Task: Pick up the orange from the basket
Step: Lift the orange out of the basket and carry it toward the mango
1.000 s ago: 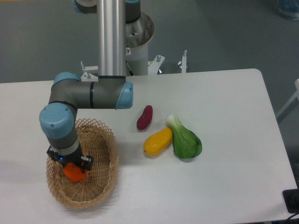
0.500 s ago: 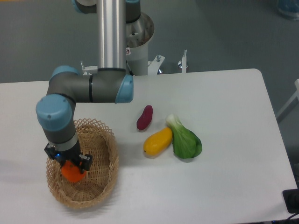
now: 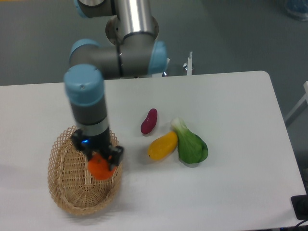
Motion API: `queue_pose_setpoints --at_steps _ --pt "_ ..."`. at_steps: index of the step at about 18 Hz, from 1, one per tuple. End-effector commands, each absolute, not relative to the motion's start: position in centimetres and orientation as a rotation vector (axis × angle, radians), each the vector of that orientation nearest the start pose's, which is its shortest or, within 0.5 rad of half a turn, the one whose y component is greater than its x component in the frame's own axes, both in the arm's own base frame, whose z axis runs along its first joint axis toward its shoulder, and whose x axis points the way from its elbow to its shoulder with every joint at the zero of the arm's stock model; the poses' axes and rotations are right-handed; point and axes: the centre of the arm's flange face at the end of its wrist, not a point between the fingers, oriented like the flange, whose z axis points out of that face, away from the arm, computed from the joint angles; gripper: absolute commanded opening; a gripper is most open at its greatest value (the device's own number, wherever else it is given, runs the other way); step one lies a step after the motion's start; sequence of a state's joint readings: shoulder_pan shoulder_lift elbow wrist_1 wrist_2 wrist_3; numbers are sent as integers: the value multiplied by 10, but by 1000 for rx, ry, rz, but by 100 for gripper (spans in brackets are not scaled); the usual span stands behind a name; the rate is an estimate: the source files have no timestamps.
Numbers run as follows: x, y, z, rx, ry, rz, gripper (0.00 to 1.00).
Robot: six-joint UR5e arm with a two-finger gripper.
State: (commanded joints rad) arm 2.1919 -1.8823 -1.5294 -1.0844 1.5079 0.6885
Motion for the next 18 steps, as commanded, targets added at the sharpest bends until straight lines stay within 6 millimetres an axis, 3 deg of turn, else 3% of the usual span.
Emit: queue_pose_setpoints --at_steps 8,18 --pt "-287 568 403 -2923 112 147 56" --pt "-302 557 407 -2923 102 140 56"
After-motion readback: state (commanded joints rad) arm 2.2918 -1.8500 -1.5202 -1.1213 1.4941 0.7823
